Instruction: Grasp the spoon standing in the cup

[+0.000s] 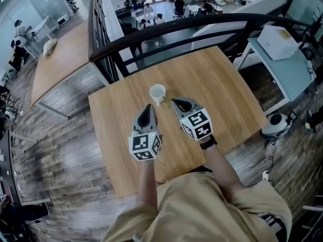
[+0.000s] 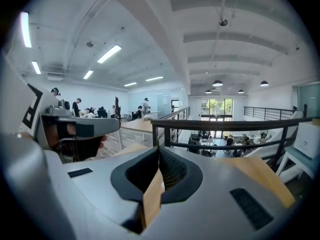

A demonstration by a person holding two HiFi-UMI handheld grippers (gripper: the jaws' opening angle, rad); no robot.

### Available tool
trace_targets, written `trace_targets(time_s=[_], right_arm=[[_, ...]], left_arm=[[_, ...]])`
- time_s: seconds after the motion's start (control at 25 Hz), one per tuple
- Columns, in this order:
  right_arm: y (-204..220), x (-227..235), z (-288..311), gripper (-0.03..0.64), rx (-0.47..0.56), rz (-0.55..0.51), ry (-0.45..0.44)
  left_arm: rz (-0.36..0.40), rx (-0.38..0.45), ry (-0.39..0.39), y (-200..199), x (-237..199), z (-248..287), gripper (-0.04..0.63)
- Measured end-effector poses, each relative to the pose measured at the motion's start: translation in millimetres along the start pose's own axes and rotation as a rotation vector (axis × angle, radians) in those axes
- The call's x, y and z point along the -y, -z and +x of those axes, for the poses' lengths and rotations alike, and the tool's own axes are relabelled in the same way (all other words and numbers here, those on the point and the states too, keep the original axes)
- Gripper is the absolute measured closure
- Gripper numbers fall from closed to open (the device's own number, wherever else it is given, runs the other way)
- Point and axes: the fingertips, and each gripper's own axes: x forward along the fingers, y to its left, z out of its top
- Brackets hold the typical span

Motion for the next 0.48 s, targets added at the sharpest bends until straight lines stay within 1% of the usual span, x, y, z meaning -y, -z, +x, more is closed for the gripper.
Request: trace_targets(time_s=[0.08, 0.16, 0.32, 0.48], right_arm=[[-3, -2, -17, 0.601, -0.008, 0.054, 0.003], [-7, -5, -33, 0.601, -0.010, 0.087, 0.009], [-27, -8, -58, 0.601, 0.020, 0.079, 0.041], [-52, -13, -80, 0.601, 0.082, 0.060, 0.057]], left_arm=[[0.001, 0.011, 0.006, -5, 6, -6, 0.584], [0.011, 0.023, 0.014, -12, 12, -12, 0.584], [0.037, 0.043, 0.026, -24, 23, -19, 0.584], [0.060, 0.070, 0.035, -41, 35, -26, 0.584]])
